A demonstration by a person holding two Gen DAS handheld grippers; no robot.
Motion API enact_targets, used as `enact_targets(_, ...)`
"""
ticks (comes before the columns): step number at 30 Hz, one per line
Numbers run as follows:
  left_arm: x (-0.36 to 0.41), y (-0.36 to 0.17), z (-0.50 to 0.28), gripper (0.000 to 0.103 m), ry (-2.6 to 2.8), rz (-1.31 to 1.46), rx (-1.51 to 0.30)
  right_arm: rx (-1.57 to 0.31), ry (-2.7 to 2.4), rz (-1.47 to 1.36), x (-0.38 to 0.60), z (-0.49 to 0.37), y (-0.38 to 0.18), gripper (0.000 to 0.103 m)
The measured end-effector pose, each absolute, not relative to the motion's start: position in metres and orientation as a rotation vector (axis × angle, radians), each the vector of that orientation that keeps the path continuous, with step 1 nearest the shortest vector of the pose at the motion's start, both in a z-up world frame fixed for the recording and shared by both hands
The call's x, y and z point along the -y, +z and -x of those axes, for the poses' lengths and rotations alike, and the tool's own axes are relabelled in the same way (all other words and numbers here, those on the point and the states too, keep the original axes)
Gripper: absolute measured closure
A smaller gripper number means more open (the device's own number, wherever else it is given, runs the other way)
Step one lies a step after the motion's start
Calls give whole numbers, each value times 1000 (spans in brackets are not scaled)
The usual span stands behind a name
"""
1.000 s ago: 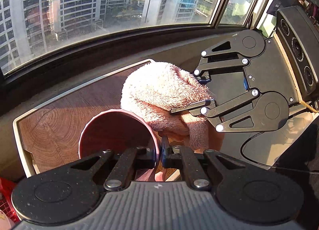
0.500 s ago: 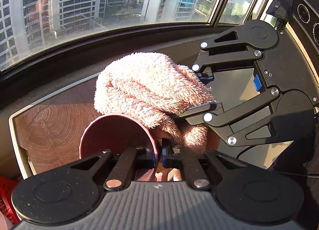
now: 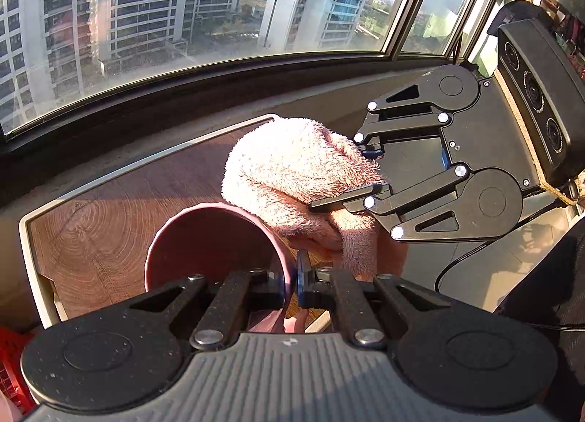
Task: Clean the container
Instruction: 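Continue wiping the mug exterior with the towel in the right gripper while the left holds it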
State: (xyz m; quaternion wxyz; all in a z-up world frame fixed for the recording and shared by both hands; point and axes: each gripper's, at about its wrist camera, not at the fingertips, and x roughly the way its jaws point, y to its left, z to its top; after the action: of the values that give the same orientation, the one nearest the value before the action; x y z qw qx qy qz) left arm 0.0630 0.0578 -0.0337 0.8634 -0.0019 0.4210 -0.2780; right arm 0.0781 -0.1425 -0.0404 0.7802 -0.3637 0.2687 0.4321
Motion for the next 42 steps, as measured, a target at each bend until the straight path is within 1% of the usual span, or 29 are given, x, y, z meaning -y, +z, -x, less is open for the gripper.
enact_targets(8,-52,-34,-62,98,-583,-6,-887,-524,1046,578,151,-72,2,81)
enact_targets(13,-52,-33,-58,97,-595,-16,-894,-534,1064,637,140,-60,-10,81)
enact_targets(21,-54,-29,-57,98,-597,-5,-885,-553,1024,694,142,-62,-20,82)
enact_targets(27,-60,-29,-56,98,-596,-5,-879,-576,951,788,147,-70,-39,82)
enact_targets(30,-62,-30,-54,98,-582,-14,-881,-574,935,755,153,-77,-33,82)
enact_targets(36,-66,-32,-52,98,-565,-27,-892,-528,984,601,164,-79,0,82)
enact_targets(42,-66,-29,-50,97,-576,-31,-888,-527,1054,566,156,-66,4,82)
